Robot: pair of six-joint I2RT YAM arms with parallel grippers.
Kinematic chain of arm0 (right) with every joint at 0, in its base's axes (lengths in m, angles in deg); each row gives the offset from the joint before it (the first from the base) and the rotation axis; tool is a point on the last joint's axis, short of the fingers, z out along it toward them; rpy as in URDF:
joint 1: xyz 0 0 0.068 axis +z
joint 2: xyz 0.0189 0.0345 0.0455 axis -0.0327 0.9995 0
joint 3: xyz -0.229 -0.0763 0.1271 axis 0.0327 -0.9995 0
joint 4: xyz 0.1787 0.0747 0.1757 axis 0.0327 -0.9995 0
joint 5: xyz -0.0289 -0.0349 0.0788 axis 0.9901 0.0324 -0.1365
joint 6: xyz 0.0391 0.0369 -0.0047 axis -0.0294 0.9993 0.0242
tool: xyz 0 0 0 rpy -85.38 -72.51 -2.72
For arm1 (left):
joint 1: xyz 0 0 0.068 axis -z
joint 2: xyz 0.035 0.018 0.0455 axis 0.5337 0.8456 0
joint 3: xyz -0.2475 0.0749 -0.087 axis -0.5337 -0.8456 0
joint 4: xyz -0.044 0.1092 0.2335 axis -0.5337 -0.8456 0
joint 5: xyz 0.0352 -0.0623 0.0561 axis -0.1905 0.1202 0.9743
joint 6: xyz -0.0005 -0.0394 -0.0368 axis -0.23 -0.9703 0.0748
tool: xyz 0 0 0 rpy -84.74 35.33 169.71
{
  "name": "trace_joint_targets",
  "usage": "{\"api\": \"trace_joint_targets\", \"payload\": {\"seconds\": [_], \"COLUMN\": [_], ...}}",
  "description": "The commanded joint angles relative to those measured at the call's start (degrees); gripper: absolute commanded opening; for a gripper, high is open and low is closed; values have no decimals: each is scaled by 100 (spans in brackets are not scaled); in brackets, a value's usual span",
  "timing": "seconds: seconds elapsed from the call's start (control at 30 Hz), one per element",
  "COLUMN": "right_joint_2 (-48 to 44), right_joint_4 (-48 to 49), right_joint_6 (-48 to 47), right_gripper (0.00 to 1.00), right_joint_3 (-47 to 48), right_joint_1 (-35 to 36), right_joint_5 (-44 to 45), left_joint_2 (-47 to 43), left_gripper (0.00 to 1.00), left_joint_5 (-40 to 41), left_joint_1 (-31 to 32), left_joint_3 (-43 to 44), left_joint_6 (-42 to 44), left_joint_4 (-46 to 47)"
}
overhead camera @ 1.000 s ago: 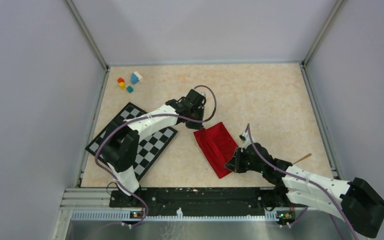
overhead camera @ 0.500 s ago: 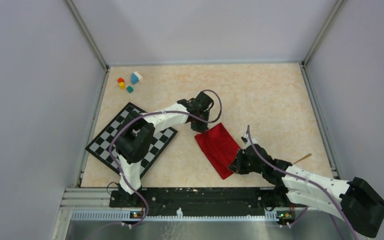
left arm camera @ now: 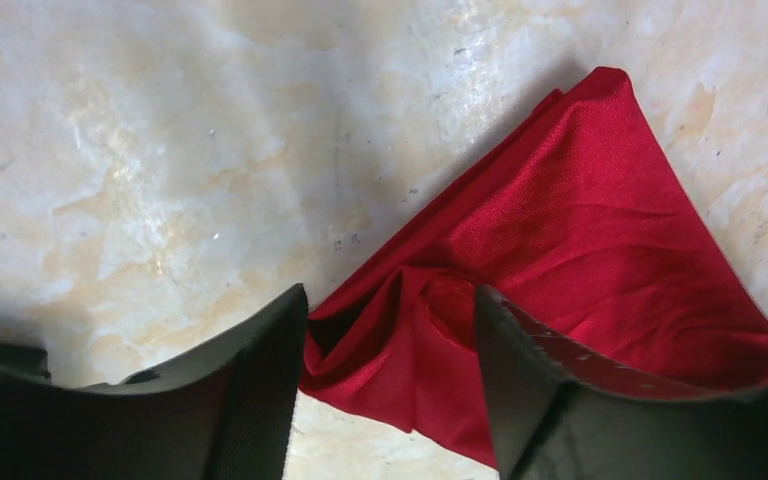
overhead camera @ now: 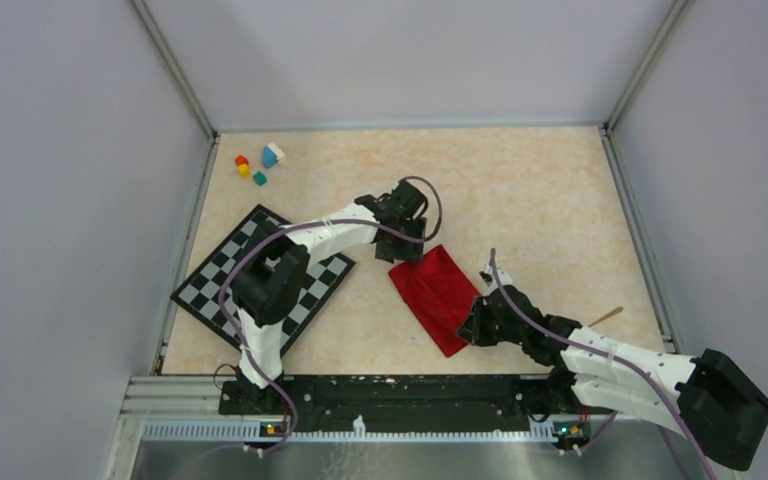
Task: Fold the napkin into a case and place the utensils inside
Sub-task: Smooth out the 2/3-rectangle-folded napkin at the center of the board.
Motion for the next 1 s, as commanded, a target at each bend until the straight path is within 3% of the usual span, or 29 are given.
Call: {"api": "trace_joint_targets", "payload": {"seconds": [0.0, 0.1, 0.3, 0.4, 0.43, 0.6, 0.97], "right_joint_2": [85, 91, 125, 131, 141, 222, 274], "right_joint_4": [-101, -94, -58, -49, -54, -43, -161], "right_joint_6": [-177, -196, -197, -210, -226, -268, -376], "right_gripper": [0, 0, 0, 0, 0, 0, 0], "right_joint_3": [266, 271, 283, 294, 298, 338, 416], "right_joint_1": [2, 1, 2, -5, -1, 1, -6], "right_joint_5": [191, 183, 155, 161, 161, 166, 228], "left_joint_2": [-726, -1303, -2046, -1974, -1896, -1658, -1144], "left_gripper": [73, 75, 24, 3, 0, 0, 0], "left_joint_5": [221, 211, -289, -559, -645, -808, -634], "left_joint_1": [-9, -9, -34, -98, -126, -306, -481], "left_joint_3": [168, -195, -1306, -1525, -1553, -1831, -2029], "left_joint_6": [-37, -90, -468, -612, -629, -656, -653], "left_joint_4": [-162, -49, 634, 871, 924, 1499, 1811]}}
